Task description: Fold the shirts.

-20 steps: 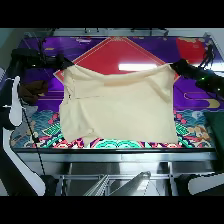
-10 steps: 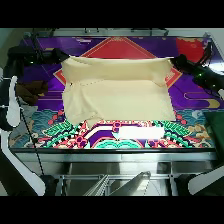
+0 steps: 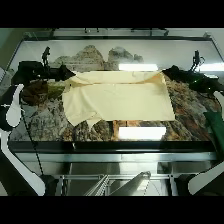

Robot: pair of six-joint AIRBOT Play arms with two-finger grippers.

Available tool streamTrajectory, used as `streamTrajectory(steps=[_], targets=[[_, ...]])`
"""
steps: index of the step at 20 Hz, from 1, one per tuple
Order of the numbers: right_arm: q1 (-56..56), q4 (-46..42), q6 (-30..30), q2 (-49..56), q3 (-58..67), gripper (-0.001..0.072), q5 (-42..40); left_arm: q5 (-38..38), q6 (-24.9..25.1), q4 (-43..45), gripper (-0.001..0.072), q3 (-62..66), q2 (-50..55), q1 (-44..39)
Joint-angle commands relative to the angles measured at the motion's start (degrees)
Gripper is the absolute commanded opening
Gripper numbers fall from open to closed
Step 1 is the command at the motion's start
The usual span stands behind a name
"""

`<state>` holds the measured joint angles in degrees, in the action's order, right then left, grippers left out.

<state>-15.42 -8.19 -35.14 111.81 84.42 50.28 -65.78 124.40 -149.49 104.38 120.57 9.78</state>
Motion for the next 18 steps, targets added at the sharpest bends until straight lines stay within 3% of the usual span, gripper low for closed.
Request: streamTrajectory(steps=[1,5,7,8,9,10,13,15,16,18], targets=[[-0.4,-6.4,-4.2,0.2,0.0,0.0017,0.4,-2.9,-0.5,0.3,0.0022,-4.1,0.0,0.8],[-1.2,-16.3,-12.1,0.7,0.0,0.0019,0.3,-5.8,-4.2,5.3,0.0022,-3.7,0.0,1.6],[-1.5,-19.5,-13.2,0.9,0.0,0.0032,1.2,-8.6,-4.7,5.6,0.0024,-3.0,0.0,1.6],[-1.6,-20.2,-13.9,0.8,0.1,0.0133,1.6,-10.3,-5.7,5.5,0.0053,-2.4,0.0,1.6],[-2.1,-20.3,-14.8,0.7,0.1,0.0325,2.6,-12.6,-6.8,5.5,0.0258,-1.4,0.0,1.7],[-2.9,-20.3,-15.8,0.3,0.1,0.0394,4.5,-15.0,-8.0,5.5,0.0296,-0.1,0.0,2.1],[-7.6,-20.4,-17.5,-1.9,0.1,0.0392,14.4,-22.1,-12.2,5.6,0.0296,6.4,0.0,4.3],[-11.8,-21.3,-18.3,-3.3,0.1,0.0381,23.4,-27.2,-17.7,8.2,0.0296,11.1,0.0,6.6],[-14.0,-23.8,-19.5,-3.7,0.1,0.0372,28.2,-30.8,-21.1,11.6,0.0332,12.9,-0.1,7.7],[-16.9,-30.8,-21.2,-3.8,-0.8,0.0355,36.1,-36.7,-26.4,17.0,0.0715,12.3,-0.9,9.2]])
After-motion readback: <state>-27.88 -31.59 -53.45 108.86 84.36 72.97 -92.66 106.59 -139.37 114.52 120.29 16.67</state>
